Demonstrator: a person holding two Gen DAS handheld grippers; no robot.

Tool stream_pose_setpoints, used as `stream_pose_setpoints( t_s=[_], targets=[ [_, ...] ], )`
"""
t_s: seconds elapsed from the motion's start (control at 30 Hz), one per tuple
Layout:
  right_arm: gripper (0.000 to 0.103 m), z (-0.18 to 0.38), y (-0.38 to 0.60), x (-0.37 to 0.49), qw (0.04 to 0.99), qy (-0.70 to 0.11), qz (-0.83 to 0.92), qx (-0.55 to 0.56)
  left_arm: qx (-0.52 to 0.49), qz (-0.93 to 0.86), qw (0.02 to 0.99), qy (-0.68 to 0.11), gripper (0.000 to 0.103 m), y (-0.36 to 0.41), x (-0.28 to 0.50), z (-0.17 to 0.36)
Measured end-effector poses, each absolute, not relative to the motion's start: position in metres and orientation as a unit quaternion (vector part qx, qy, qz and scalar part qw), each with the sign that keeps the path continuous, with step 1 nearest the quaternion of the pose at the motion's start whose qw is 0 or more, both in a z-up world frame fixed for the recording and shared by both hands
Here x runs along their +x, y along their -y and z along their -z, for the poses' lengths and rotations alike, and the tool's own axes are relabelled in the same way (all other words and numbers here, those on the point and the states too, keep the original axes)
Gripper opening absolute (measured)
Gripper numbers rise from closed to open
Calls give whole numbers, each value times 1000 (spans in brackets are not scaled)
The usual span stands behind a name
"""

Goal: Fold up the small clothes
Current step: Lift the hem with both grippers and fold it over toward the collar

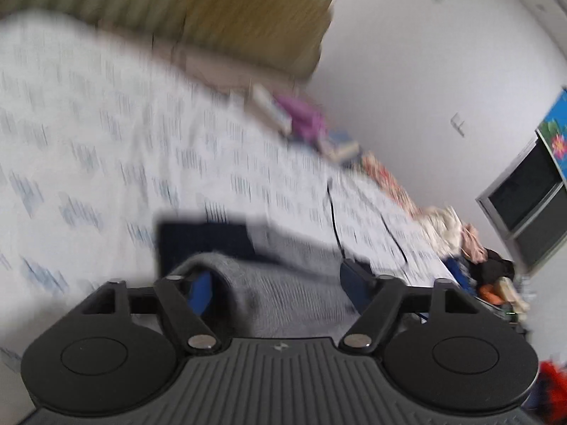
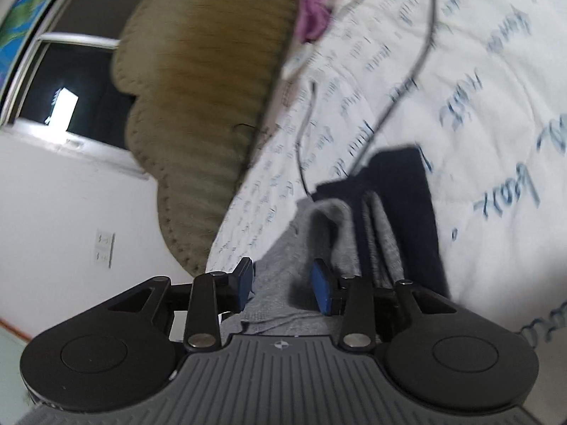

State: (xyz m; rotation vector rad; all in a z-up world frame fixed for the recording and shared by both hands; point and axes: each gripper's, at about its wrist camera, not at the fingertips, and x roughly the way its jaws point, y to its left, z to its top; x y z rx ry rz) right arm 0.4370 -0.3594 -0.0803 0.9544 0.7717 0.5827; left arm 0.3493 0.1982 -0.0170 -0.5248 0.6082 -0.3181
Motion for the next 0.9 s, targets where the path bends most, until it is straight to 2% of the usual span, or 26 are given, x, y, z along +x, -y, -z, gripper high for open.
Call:
stream_pose_setpoints(
  t_s=[0.1,0.17,0.23,0.27,0.33,0.4,0.5,0.6,0.83,0.87,0.9],
  targets=[
    [39,42,353,425,861,-330,-243,301,-96,107,970,-196,75,-183,313,-7],
    [39,18,336,407,915,-295,-236,141,114,43,986,-114,75,-155,288,-2],
    [39,12,310,394,928,-274,-251,-24,321,26,945,-62,75,-131,271,28],
    [39,14,295,388,924,-264,-257,-106,413,30,909,-54,77,-125,266,52],
    [39,25,268,376,902,-236,-257,-256,504,62,857,-88,77,-121,261,85],
    [38,38,244,369,867,-218,-269,-359,511,95,847,-113,77,-123,255,95],
    [40,49,226,359,827,-196,-274,-449,517,99,841,-126,77,-126,256,98],
    [52,52,218,367,821,-189,-272,-464,540,97,828,-120,77,-124,264,101],
    [53,64,209,379,811,-189,-280,-477,597,142,783,-103,74,-107,283,112],
    [53,68,208,376,805,-188,-282,-488,596,152,782,-104,67,-106,284,109],
    [51,71,207,375,799,-185,-285,-496,590,168,782,-110,42,-105,286,107]
  ],
)
